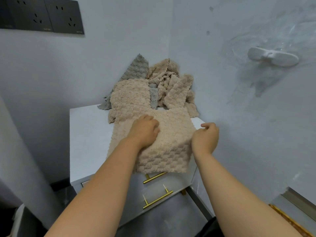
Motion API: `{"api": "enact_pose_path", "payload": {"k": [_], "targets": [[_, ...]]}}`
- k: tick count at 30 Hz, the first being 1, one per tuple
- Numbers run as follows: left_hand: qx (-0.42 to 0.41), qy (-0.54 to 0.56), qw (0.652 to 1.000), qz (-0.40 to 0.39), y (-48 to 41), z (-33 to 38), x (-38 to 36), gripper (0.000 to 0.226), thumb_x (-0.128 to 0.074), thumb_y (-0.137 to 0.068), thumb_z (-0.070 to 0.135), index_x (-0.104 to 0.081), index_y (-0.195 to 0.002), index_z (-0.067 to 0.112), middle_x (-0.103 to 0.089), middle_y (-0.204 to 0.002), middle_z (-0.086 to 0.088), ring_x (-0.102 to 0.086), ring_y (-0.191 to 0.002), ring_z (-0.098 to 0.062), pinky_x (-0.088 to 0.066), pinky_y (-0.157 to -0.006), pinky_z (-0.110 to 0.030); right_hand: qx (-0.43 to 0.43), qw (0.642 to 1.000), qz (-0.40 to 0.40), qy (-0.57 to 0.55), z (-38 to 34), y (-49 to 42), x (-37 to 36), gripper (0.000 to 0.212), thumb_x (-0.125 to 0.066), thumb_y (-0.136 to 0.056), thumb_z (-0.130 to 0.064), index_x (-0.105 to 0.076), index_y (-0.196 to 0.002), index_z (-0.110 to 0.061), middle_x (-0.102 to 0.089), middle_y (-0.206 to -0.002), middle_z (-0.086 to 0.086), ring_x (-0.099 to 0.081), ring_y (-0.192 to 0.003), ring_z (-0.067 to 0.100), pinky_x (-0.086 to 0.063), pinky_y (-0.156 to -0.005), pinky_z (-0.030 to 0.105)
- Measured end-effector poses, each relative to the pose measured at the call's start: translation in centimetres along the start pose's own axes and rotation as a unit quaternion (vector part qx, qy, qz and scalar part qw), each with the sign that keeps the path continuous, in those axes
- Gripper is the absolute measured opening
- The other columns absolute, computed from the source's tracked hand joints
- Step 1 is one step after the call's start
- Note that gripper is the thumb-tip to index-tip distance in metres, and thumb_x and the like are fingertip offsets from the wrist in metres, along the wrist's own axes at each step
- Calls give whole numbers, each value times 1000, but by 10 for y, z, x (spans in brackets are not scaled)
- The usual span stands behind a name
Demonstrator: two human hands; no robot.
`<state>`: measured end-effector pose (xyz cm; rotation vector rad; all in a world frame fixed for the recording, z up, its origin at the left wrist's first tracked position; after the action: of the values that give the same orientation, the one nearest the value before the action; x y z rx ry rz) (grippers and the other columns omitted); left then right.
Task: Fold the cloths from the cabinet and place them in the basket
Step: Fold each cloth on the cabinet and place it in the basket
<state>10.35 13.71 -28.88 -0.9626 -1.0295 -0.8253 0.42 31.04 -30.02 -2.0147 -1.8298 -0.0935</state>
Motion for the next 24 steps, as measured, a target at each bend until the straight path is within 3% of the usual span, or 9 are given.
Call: {"api": "enact_pose_path", "payload": {"k": [4, 7, 9, 10, 12, 14, 17, 21, 24], "targets": [[-41, 17, 998, -54, 9, 15, -5, 42, -34, -101, 35, -49, -136, 15, -48, -139, -7, -38, -129, -26, -31, -108, -40, -194, 969, -152, -8, 14, 6, 12, 20, -46, -92, -6, -50, -72, -12, -52, -77, 5, -47, -75, 24, -40, -72, 32], [-45, 0, 998, -53, 18, 17, -6, 45, -36, -101, 35, -44, -140, 15, -42, -145, -7, -34, -134, -26, -29, -110, -40, -264, 903, -336, 44, 11, 28, 12, 30, -45, -95, -1, -54, -123, 6, -53, -128, 23, -54, -112, 35, -41, -98, 41], [-59, -12, 998, -28, 23, 20, -1, 42, -43, -99, 31, -47, -137, 15, -46, -141, -7, -37, -130, -25, -33, -106, -39, -267, 879, -387, 85, 11, 36, 11, 37, -49, -95, -4, -48, -131, 5, -46, -137, 19, -43, -130, 32, -34, -107, 43], [-67, -15, 998, -13, 25, 22, 2, 39, -46, -97, 28, -50, -134, 14, -49, -136, -7, -40, -126, -25, -36, -103, -39, -266, 880, -384, 81, 10, 37, 12, 36, -52, -95, -9, -49, -129, 2, -49, -133, 17, -47, -127, 30, -39, -103, 43], [-86, -19, 996, 13, 32, 28, 9, 33, -48, -96, 25, -55, -126, 14, -54, -123, -6, -46, -113, -24, -42, -92, -37, -258, 903, -341, 40, 8, 32, 12, 34, -62, -90, -17, -55, -119, 0, -60, -119, 14, -60, -101, 26, -53, -75, 35], [-103, -17, 994, 21, 41, 35, 13, 31, -45, -97, 31, -57, -120, 14, -57, -112, -6, -51, -102, -23, -44, -81, -35, -253, 925, -284, -21, 7, 25, 12, 19, -69, -84, -14, -60, -95, -2, -67, -100, 15, -65, -76, 22, -56, -58, 32], [-127, -58, 990, -6, 55, 41, 12, 61, -35, -90, 62, -45, -133, 20, -60, -115, -4, -54, -101, -21, -45, -80, -35, -253, 926, -255, -117, -4, 24, 18, 12, -64, -84, -1, -56, -76, -5, -61, -72, 12, -58, -40, 13, -48, -36, 22], [-111, -139, 982, -58, 71, 41, 5, 104, -39, -75, 82, -2, -152, 24, -24, -156, -2, -30, -138, -23, -31, -108, -43, -240, 923, -224, -200, -12, 19, 28, 19, -58, -87, 3, -52, -70, -5, -55, -71, 10, -55, -55, 19, -46, -34, 21], [-112, -179, 976, -59, 84, 46, 0, 103, -44, -78, 75, 4, -152, 22, 0, -160, 0, -9, -145, -24, -17, -114, -53, -234, 923, -205, -226, -16, 16, 35, 15, -55, -88, 6, -52, -78, -5, -56, -84, 16, -55, -61, 22, -47, -36, 21]]}}
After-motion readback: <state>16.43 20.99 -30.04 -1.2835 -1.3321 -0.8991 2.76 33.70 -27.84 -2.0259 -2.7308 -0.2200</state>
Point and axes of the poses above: each hand's wrist, its own y-axis away from the middle knuckle, its own x-axis out of the back of the hand, z = x × y, the point moved 3 cm from there along -y, towards the middle knuckle
